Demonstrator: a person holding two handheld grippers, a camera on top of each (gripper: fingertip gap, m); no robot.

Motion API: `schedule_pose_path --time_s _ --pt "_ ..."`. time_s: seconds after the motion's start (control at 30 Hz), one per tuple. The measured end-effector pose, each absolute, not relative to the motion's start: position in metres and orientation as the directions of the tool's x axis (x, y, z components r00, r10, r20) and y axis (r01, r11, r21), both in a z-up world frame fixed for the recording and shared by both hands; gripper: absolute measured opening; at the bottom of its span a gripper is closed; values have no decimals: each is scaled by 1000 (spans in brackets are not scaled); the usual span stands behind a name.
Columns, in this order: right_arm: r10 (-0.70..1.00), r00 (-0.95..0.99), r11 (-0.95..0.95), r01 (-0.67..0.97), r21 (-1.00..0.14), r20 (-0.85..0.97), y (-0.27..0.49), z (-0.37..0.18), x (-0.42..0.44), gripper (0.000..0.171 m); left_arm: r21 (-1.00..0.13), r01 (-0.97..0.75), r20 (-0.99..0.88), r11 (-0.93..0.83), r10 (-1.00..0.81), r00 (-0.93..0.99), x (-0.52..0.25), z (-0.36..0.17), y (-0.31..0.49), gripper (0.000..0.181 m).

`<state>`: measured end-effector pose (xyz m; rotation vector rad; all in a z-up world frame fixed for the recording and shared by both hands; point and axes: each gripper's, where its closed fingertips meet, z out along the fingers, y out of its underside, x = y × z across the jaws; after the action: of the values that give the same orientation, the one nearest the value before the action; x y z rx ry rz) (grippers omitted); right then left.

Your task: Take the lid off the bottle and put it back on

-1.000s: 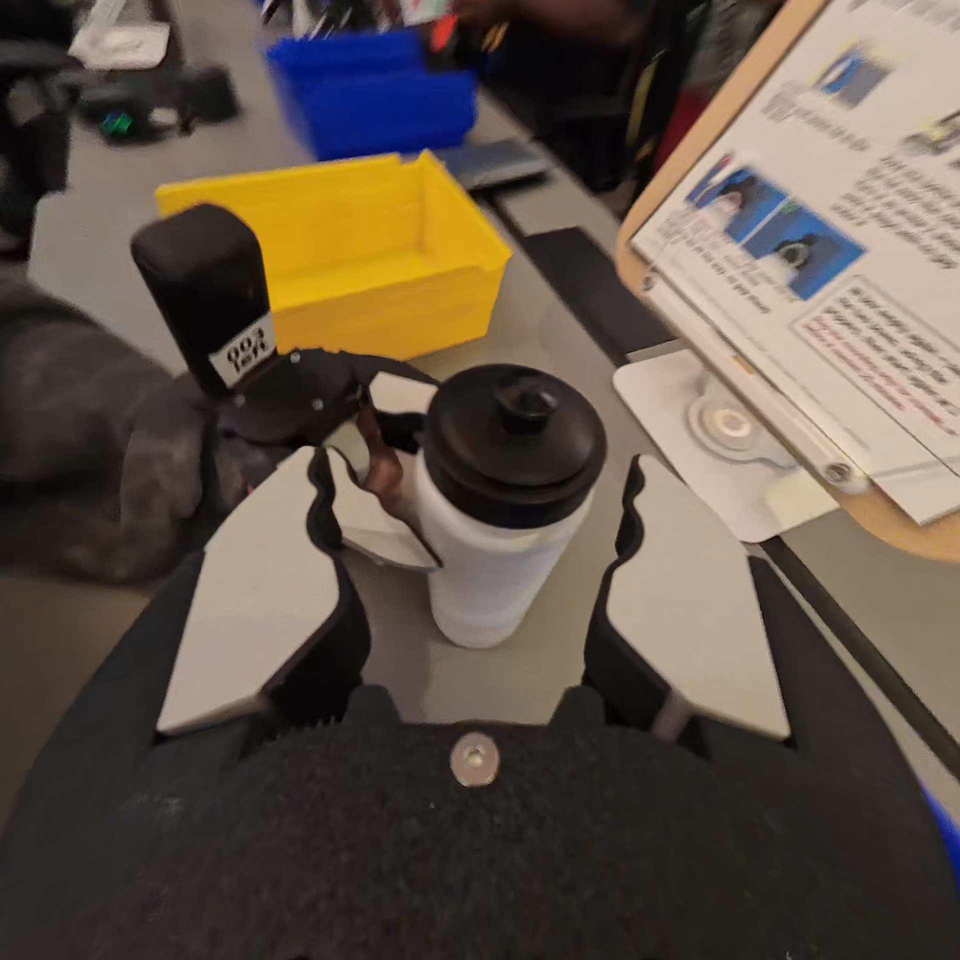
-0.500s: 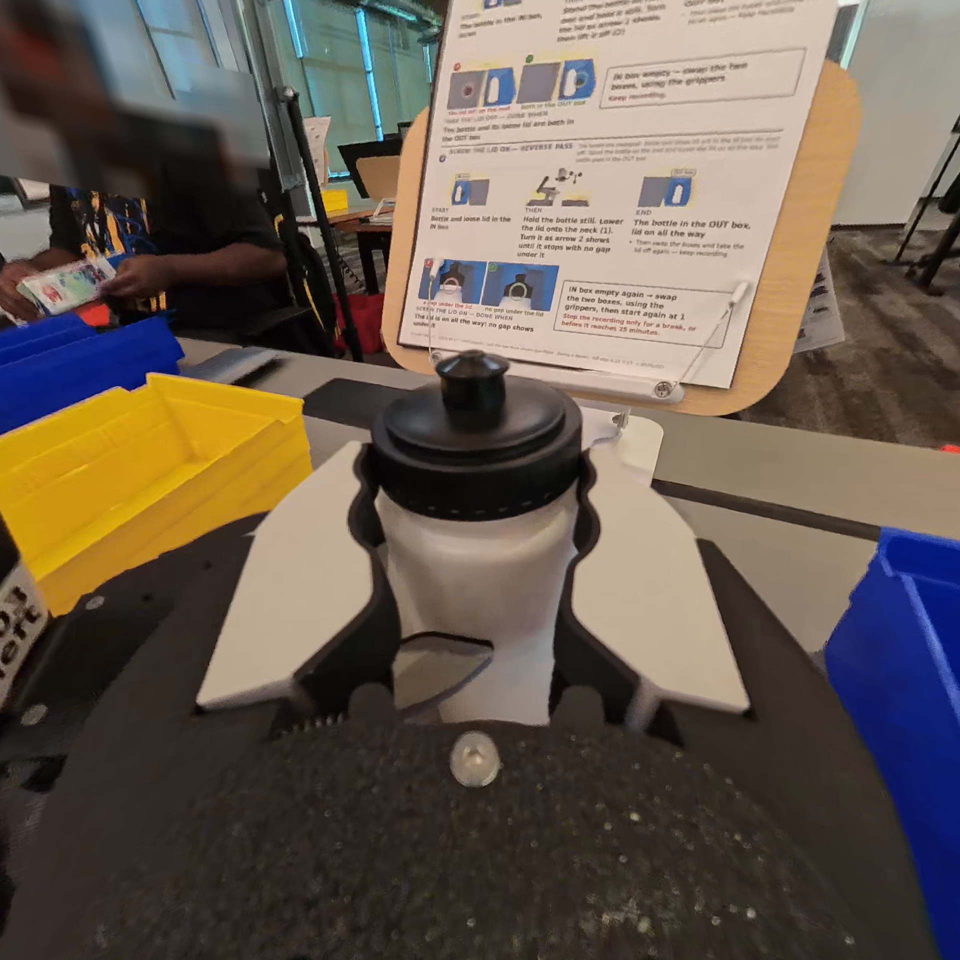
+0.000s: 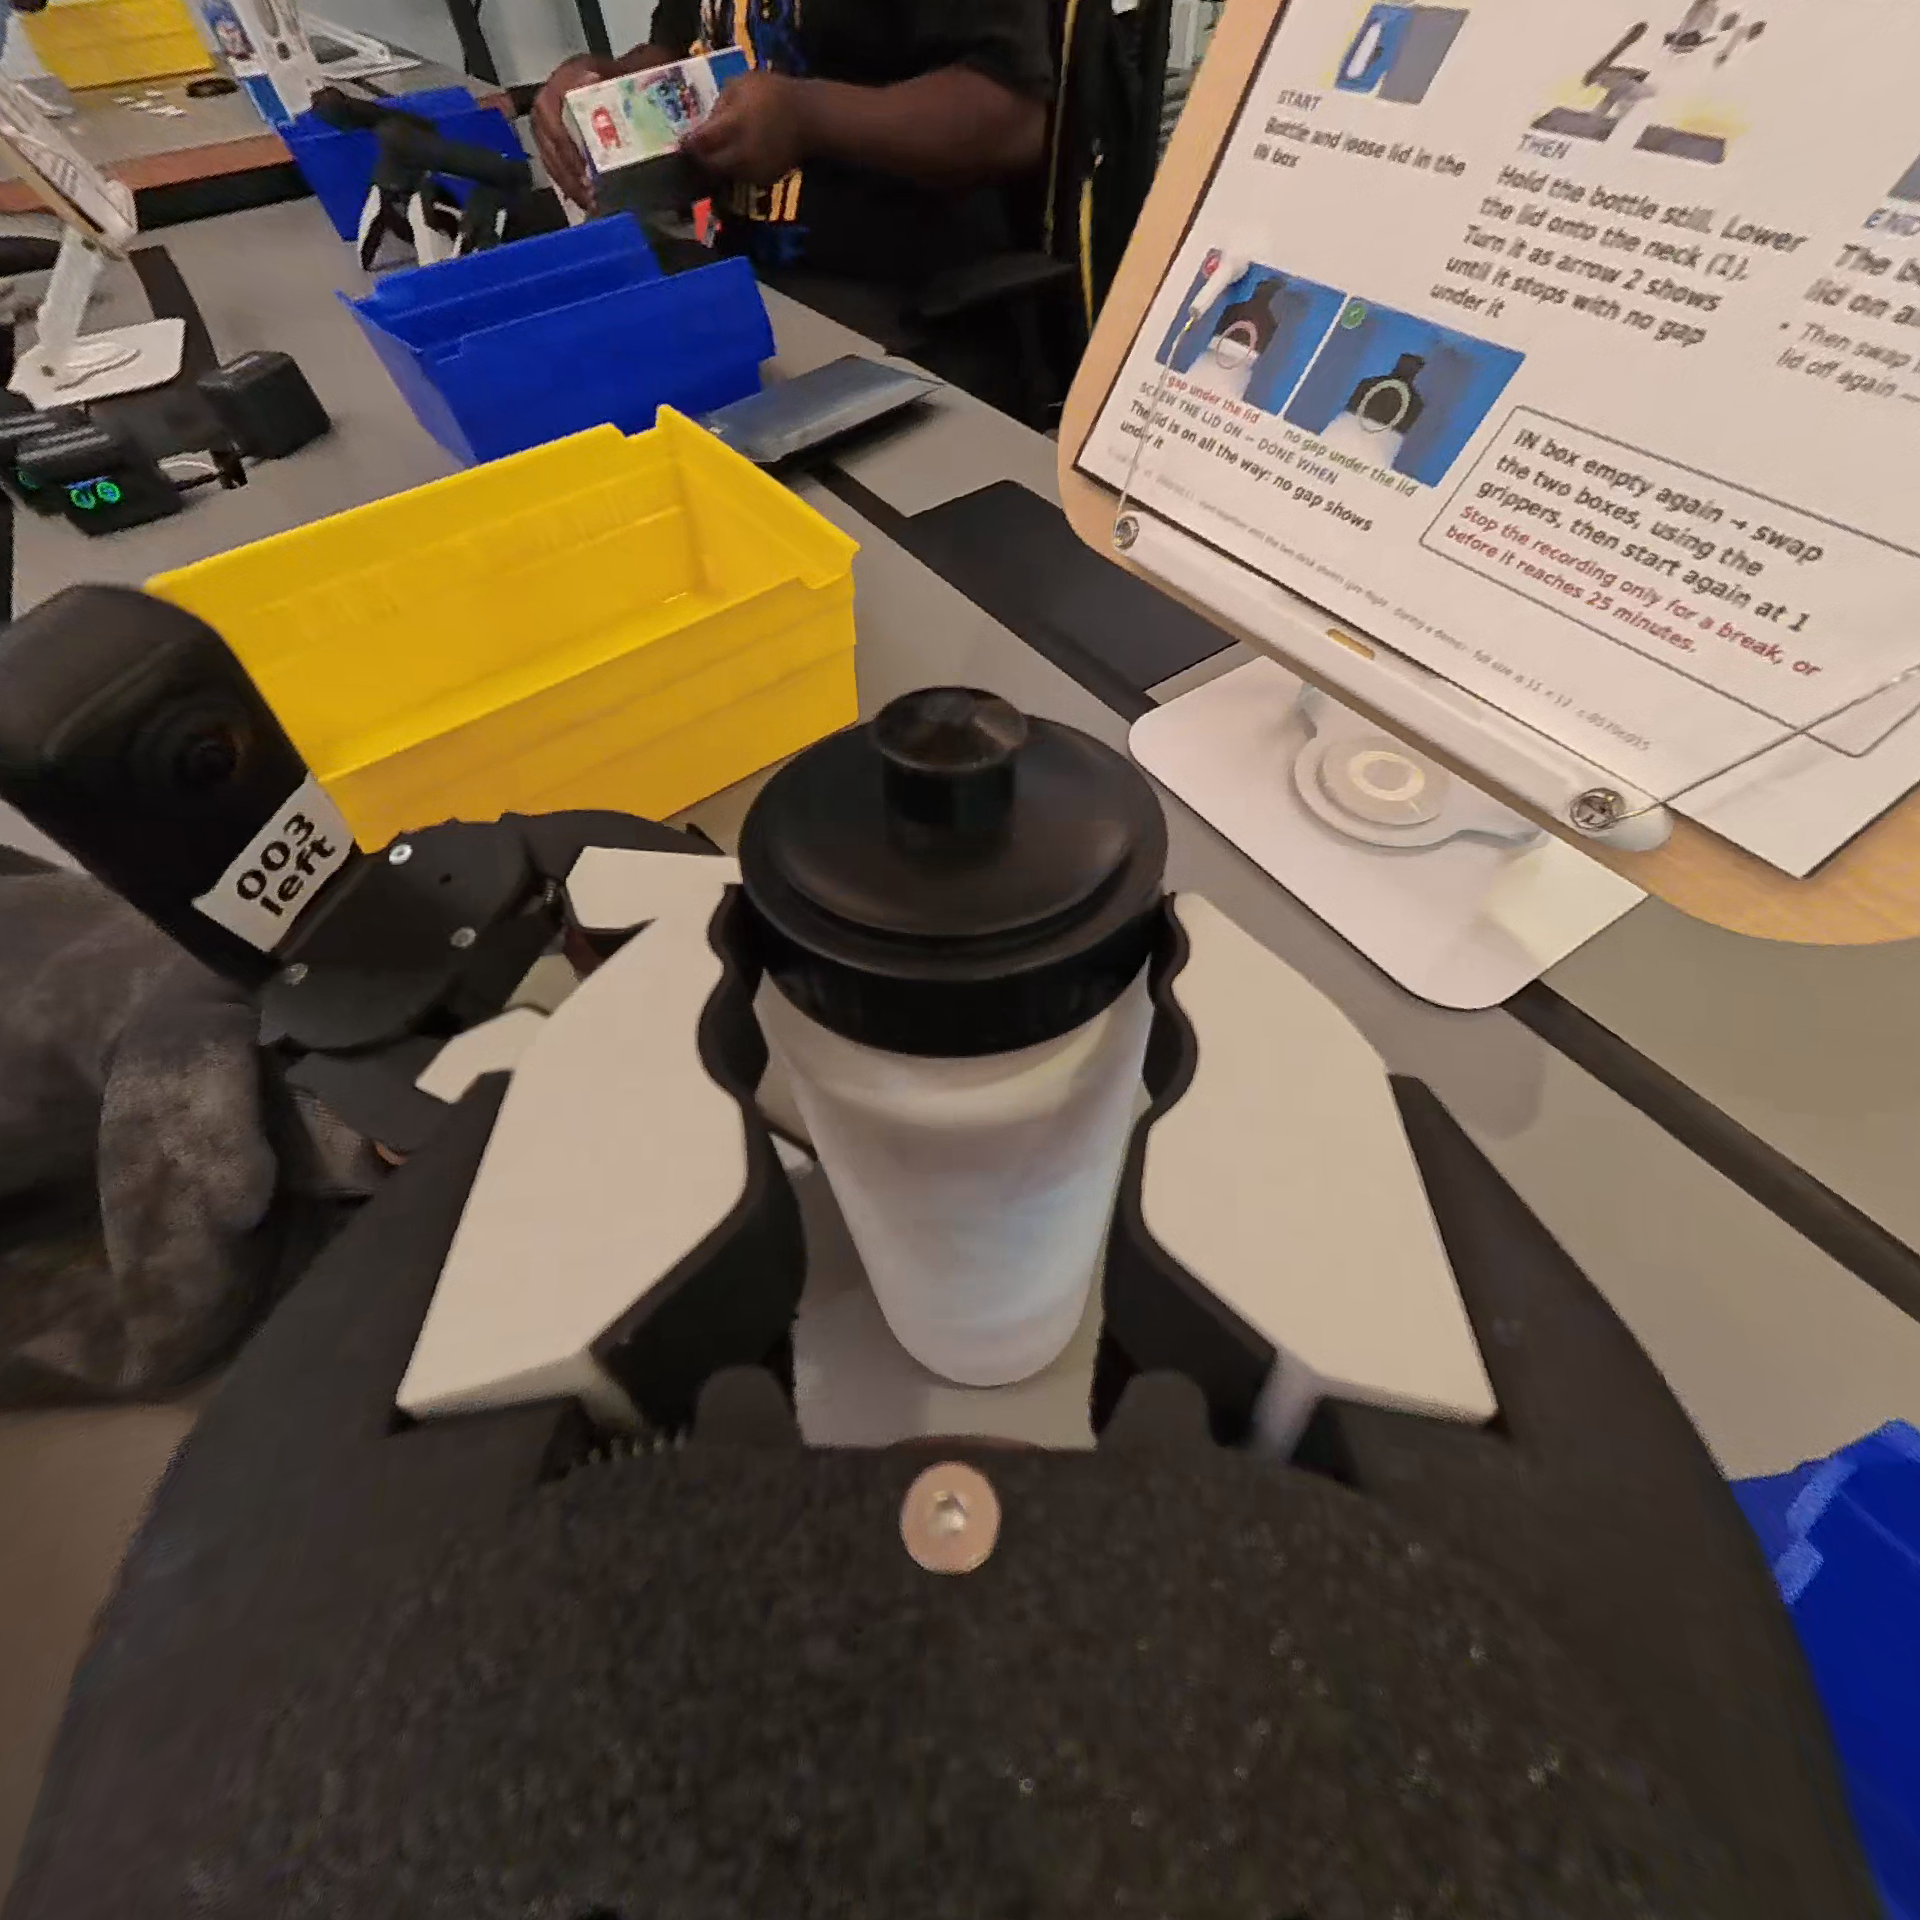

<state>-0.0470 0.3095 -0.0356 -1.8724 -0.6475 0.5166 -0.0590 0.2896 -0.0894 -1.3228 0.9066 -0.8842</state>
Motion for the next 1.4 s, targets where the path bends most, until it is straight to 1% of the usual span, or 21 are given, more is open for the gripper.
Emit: schedule_pose_path --time_s 0.03,0.07,0.17,0.23,0.3,0.37,0.43,0.47,0.73,0.83,0.93,1.03,1.23,1.33,1.4 --pt "633 771 -317 177 -932 -69 309 -35 -46 72 -998 9 -57 67 -906 419 -59 -89 291 62" --pt "617 783 -316 155 -936 -79 308 -35 -45 72 -997 10 -69 81 -901 429 -59 -87 291 67" --pt "560 824 -287 100 -953 -82 301 -35 -47 72 -998 28 -47 64 -908 416 -58 -85 290 79" --pt "528 848 -257 107 -960 -47 295 -35 -52 72 -999 26 -6 18 -917 399 -56 -88 291 88" --pt "498 867 -246 118 -962 -21 290 -35 -58 72 -1000 29 10 1 -929 371 -54 -87 289 93" --pt "500 866 -248 118 -962 -23 286 -35 -66 72 -1000 19 4 2 -942 336 -52 -86 284 92" --pt "506 862 -247 131 -960 -12 285 -35 -72 72 -1000 -14 -30 27 -948 316 -48 -84 279 84" --pt "509 861 -249 143 -958 -4 284 -35 -73 72 -999 -26 -47 40 -946 322 -48 -83 279 83" --pt "494 869 -275 117 -954 -36 285 -36 -71 72 -997 -74 -55 34 -950 308 -45 -84 280 85" --pt "511 859 -291 132 -948 -38 281 -37 -79 72 -994 -96 -85 59 -952 293 -42 -78 281 94" --pt "465 884 -323 117 -939 -50 283 -37 -75 72 -994 -101 -66 41 -964 259 -40 -79 280 92" --pt "479 877 -305 124 -944 -39 281 -37 -76 72 -995 -89 -64 43 -966 250 -41 -79 279 91" --pt "635 772 -300 242 -923 -3 277 -38 -74 70 -998 -52 -36 25 -973 227 -42 -78 276 88" --pt "751 660 -298 341 -892 1 275 -38 -74 70 -999 -40 -33 26 -977 208 -43 -77 275 88" --pt "841 540 -259 415 -872 7 273 -39 -75 70 -999 -28 -32 28 -982 187 -43 -77 273 88"
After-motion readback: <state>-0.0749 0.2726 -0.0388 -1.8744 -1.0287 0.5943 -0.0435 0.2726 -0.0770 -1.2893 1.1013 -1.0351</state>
